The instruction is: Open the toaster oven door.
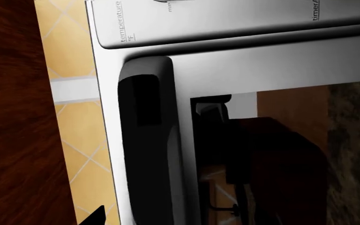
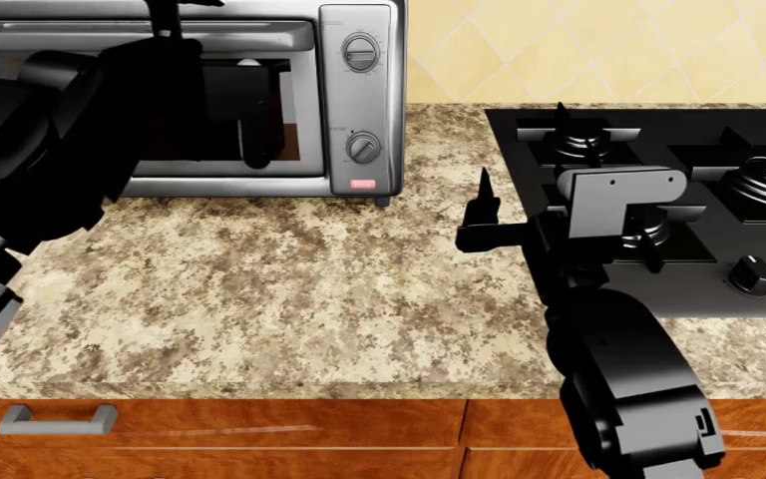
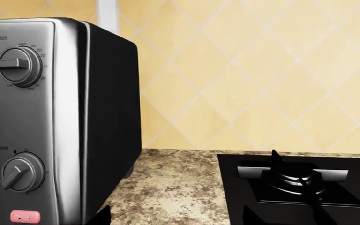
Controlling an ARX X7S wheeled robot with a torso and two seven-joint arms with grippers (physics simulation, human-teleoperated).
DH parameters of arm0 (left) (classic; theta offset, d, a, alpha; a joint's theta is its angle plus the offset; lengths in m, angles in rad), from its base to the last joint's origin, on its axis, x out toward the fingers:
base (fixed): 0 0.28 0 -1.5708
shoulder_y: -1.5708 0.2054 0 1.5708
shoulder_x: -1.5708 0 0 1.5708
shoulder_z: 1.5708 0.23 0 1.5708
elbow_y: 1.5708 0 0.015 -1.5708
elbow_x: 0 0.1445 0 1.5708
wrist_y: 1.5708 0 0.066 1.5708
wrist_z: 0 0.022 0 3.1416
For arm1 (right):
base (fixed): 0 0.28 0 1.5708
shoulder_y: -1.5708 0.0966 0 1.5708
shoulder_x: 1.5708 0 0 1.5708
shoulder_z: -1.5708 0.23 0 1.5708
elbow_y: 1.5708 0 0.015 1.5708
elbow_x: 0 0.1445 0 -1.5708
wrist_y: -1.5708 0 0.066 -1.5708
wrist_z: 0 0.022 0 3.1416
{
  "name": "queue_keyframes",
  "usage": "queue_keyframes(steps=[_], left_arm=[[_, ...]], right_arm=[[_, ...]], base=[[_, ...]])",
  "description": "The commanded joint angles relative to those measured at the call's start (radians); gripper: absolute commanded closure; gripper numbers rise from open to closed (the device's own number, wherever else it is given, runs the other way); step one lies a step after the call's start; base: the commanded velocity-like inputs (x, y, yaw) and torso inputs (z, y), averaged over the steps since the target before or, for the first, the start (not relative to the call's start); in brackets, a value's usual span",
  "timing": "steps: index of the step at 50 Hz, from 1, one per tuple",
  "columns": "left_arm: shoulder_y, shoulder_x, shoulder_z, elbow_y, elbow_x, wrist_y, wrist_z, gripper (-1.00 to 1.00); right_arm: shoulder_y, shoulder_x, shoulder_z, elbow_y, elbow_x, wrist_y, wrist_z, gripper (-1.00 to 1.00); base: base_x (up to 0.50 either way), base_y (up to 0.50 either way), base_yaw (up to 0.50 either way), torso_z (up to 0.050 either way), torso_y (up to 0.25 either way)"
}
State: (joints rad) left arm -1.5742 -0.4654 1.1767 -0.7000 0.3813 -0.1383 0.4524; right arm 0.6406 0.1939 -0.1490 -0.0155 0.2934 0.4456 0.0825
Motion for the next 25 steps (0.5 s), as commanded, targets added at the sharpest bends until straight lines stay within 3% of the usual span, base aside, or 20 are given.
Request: queue_keyframes(steps=[1, 9, 10, 19, 25], left_arm=[[-0.018, 0.052, 0.015, -0.129, 0.0, 0.062, -0.023, -1.0], [-0.026, 0.078, 0.024, -0.204, 0.001, 0.107, -0.044, -1.0], [-0.026, 0.075, 0.025, -0.2, 0.002, 0.113, -0.046, 1.0], [-0.006, 0.032, 0.026, -0.133, 0.01, 0.1, -0.044, 1.0], [0.051, -0.059, 0.012, 0.063, 0.004, 0.031, -0.005, 1.0]], right_arm=[[0.009, 0.001, -0.006, 0.028, 0.002, -0.016, -0.001, -1.0], [0.01, 0.002, -0.01, 0.036, 0.003, -0.019, 0.003, -1.0], [0.011, 0.002, -0.01, 0.037, 0.003, -0.02, 0.003, -1.0], [0.008, 0.001, -0.016, 0.045, 0.007, -0.028, 0.004, -1.0], [0.004, 0.003, -0.014, 0.033, 0.014, -0.025, 0.009, -1.0]], base=[[0.0, 0.0, 0.0, 0.0, 0.0], [0.0, 0.0, 0.0, 0.0, 0.0], [0.0, 0.0, 0.0, 0.0, 0.0], [0.0, 0.0, 0.0, 0.0, 0.0], [0.0, 0.0, 0.0, 0.0, 0.0]])
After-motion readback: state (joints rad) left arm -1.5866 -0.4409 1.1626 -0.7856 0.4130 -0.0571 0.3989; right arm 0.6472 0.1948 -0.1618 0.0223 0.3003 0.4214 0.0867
